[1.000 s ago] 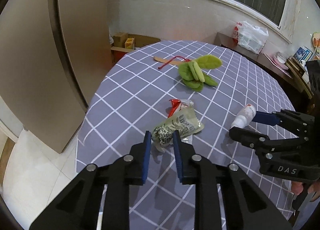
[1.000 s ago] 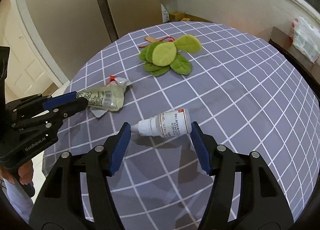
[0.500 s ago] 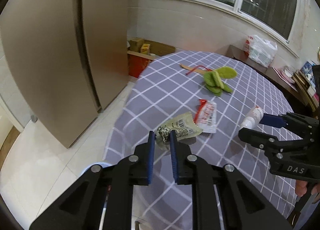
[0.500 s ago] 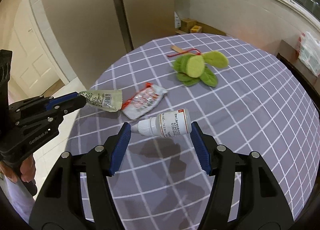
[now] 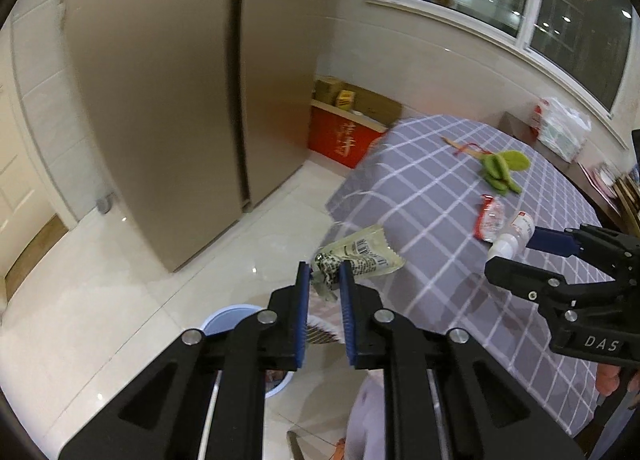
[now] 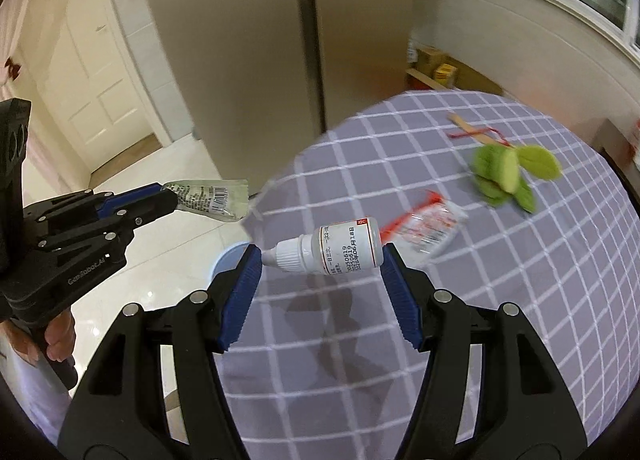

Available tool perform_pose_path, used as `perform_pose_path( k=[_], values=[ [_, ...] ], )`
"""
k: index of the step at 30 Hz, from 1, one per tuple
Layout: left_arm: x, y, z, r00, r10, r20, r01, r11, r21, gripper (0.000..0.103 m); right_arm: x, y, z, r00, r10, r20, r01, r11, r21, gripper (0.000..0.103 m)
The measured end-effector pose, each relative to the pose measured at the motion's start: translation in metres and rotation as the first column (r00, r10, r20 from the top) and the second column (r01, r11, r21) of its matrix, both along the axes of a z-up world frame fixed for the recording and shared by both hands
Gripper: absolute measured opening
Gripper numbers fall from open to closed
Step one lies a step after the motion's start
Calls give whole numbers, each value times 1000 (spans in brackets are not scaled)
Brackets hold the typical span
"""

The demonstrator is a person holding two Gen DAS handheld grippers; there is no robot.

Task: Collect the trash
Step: 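Carry both items over the wastebasket and open both tools to drop them, then swing both open tools back over the table toward the red wrapper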

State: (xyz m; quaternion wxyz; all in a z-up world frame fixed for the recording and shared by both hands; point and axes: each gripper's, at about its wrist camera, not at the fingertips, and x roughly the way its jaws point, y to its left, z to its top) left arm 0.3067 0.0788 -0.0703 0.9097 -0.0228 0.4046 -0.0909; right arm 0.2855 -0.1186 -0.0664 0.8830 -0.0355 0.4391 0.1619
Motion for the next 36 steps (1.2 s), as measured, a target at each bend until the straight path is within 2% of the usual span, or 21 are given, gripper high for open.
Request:
perform_pose_path(
  k=[9,12,13,14,15,29,32,34,36],
  values=[
    [-9,59,-14,992,119,-37,-119,993,1,15,5,63,-8,993,114,-17,-114,993,-26,61],
    [-8,74,-21,987,156,-45,-156,988,9,18,8,81,-11,990,142,-25,-143,989,-27,61],
    [-8,78,-22,985,165,-47,-165,986,9,32,9,86,-13,989,147,-29,-148,989,-27,61],
    [-6,82,-25,982,178,-56,-177,984,11,60,11,90,-14,988,150,-33,-150,988,-26,61],
    [-5,87,-28,978,198,-61,-197,980,19,66,13,95,-16,988,152,-37,-153,988,-23,61],
    [-13,126,-61,947,285,-146,-283,959,36,66,28,147,-55,971,203,-124,-213,974,-74,62],
    [-19,134,-61,940,305,-150,-302,952,45,66,27,157,-58,973,209,-94,-217,972,-89,82],
    [-22,139,-60,936,319,-151,-315,948,49,66,27,160,-60,974,213,-78,-219,972,-88,82],
    [-26,143,-59,934,324,-148,-321,946,48,66,26,161,-64,968,229,-103,-237,969,-74,82]
  ],
)
